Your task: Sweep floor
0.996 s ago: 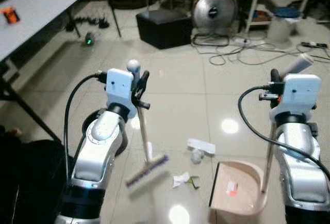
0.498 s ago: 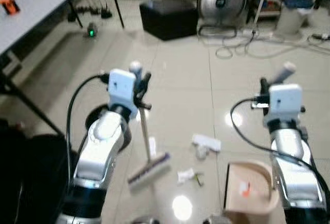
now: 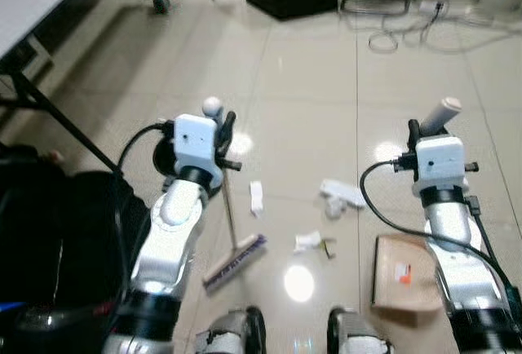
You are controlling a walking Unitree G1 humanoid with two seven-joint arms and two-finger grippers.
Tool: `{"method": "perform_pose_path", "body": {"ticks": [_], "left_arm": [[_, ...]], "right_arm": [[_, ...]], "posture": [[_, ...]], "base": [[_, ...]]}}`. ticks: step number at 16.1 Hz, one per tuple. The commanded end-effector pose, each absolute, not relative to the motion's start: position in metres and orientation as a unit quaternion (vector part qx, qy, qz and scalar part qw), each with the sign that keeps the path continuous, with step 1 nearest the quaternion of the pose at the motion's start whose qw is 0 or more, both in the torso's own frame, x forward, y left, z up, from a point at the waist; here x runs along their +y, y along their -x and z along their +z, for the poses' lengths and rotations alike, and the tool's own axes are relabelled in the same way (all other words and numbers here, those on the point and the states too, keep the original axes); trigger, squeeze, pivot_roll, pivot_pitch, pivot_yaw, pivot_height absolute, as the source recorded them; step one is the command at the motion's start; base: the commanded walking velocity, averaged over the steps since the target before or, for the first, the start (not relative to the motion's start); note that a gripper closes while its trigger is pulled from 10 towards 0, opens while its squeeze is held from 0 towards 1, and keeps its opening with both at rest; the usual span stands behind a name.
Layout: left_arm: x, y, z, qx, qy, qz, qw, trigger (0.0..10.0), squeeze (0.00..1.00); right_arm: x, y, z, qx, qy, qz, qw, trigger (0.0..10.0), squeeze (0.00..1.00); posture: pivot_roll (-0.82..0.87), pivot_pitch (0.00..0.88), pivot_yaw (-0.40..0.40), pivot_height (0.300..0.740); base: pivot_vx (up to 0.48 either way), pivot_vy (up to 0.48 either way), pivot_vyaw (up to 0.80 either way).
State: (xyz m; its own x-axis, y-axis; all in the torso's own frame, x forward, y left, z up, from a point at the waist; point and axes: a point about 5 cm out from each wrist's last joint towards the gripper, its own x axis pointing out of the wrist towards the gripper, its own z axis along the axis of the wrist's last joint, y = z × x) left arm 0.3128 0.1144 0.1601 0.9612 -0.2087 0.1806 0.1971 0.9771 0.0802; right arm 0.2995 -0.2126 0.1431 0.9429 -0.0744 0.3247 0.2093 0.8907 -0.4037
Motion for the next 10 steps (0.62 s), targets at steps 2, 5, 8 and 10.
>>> {"method": "perform_pose_path", "body": {"ticks": [2,5,8,10], "left_arm": [[0.115,-0.318,0.17,-0.143,-0.046,-0.082,0.985,10.0,0.0],[0.113,-0.32,0.173,-0.168,-0.041,-0.069,0.982,10.0,0.0],[0.103,-0.323,0.167,-0.166,-0.032,-0.074,0.983,10.0,0.0],[0.096,-0.324,0.163,-0.164,-0.026,-0.076,0.983,10.0,0.0]], "right_arm": [[-0.207,-0.305,0.15,-0.211,0.204,-0.088,0.952,10.0,0.0],[-0.188,-0.312,0.141,-0.218,0.17,-0.084,0.957,10.0,0.0],[-0.151,-0.314,0.125,-0.21,0.18,-0.037,0.96,10.0,0.0],[-0.134,-0.314,0.117,-0.205,0.187,-0.021,0.96,10.0,0.0]], "posture": [[0.1,0.349,0.151,0.74],[0.12,0.357,0.14,0.74],[0.12,0.37,0.141,0.74],[0.12,0.378,0.142,0.74]], "base": [[0.0,0.0,0.0],[0.0,0.0,0.0],[0.0,0.0,0.0],[0.0,0.0,0.0]]}}
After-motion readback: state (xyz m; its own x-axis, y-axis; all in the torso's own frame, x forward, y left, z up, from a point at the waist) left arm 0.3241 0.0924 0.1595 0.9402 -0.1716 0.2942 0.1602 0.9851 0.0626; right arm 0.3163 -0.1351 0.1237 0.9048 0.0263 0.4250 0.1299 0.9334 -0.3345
